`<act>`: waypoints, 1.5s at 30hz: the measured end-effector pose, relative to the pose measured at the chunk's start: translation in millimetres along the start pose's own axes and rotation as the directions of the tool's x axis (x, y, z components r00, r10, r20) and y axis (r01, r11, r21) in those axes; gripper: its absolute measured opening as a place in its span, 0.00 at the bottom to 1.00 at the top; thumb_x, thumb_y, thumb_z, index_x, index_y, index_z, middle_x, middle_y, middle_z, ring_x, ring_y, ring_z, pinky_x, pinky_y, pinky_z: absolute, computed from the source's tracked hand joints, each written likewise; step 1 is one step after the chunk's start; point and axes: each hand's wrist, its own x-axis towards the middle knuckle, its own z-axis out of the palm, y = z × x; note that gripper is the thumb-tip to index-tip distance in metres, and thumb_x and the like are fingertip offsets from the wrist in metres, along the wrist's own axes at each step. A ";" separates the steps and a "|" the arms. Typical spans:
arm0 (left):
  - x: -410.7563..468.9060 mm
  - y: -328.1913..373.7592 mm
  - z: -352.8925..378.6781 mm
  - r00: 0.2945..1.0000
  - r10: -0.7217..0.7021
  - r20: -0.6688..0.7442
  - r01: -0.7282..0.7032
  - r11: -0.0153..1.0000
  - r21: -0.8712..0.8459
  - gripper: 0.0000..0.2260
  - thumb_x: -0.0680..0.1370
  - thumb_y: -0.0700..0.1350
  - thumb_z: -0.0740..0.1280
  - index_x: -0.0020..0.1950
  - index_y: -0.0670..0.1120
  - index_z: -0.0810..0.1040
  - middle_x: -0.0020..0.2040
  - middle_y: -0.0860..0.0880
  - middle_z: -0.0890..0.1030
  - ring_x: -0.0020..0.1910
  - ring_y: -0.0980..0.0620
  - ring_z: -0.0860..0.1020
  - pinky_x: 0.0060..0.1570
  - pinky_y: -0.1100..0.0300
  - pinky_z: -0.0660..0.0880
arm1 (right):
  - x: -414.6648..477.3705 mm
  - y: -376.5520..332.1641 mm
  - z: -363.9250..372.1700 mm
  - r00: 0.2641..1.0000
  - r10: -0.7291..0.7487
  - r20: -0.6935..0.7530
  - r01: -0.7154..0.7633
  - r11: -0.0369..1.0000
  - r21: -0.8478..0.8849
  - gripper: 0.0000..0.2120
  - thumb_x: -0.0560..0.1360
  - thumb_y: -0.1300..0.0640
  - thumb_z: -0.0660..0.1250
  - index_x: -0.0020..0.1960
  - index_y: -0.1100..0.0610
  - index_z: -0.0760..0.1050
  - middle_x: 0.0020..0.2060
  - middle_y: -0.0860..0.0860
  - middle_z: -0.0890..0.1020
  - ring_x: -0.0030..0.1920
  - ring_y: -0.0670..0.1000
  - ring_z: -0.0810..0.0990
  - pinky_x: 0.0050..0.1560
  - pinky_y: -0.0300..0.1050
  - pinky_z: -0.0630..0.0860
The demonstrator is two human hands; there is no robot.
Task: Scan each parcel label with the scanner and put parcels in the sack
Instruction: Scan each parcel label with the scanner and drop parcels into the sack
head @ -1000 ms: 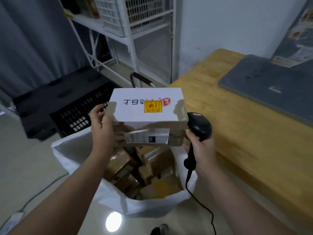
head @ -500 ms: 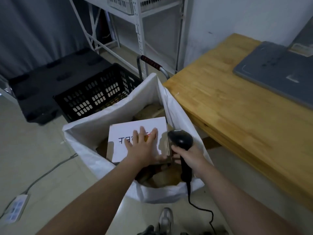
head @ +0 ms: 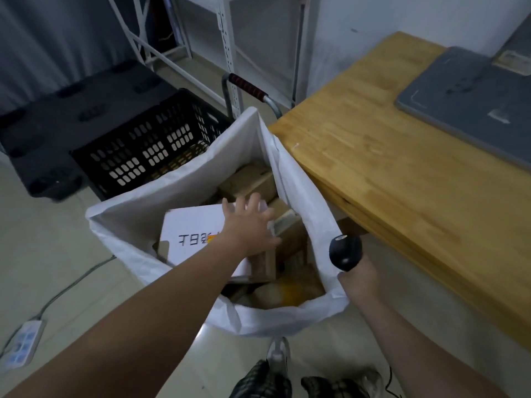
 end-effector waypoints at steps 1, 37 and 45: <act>-6.7 -6.0 2.0 0.999 -0.035 -0.038 0.036 0.999 0.016 0.28 0.76 0.63 0.62 0.73 0.53 0.62 0.73 0.42 0.57 0.71 0.36 0.58 0.69 0.35 0.57 | 1.8 -4.0 -2.0 1.000 -0.009 -0.016 0.010 0.999 0.035 0.09 0.74 0.65 0.67 0.53 0.61 0.72 0.47 0.56 0.79 0.52 0.58 0.78 0.49 0.46 0.72; 85.9 279.4 -109.9 0.885 0.402 -0.237 -0.443 0.882 -0.159 0.17 0.82 0.53 0.58 0.66 0.46 0.73 0.61 0.46 0.75 0.60 0.46 0.73 0.55 0.53 0.73 | 10.8 155.2 -249.6 0.977 0.108 -0.182 0.059 0.688 0.724 0.21 0.71 0.67 0.68 0.61 0.56 0.67 0.44 0.56 0.77 0.39 0.52 0.76 0.37 0.46 0.76; 111.4 455.5 -116.5 0.841 0.482 -0.245 -0.531 0.822 -0.207 0.16 0.82 0.52 0.59 0.65 0.46 0.74 0.60 0.47 0.76 0.57 0.48 0.75 0.54 0.53 0.74 | 30.7 295.6 -350.9 0.926 0.215 -0.312 0.083 0.687 0.722 0.11 0.74 0.65 0.68 0.55 0.57 0.73 0.42 0.55 0.79 0.41 0.54 0.79 0.40 0.46 0.79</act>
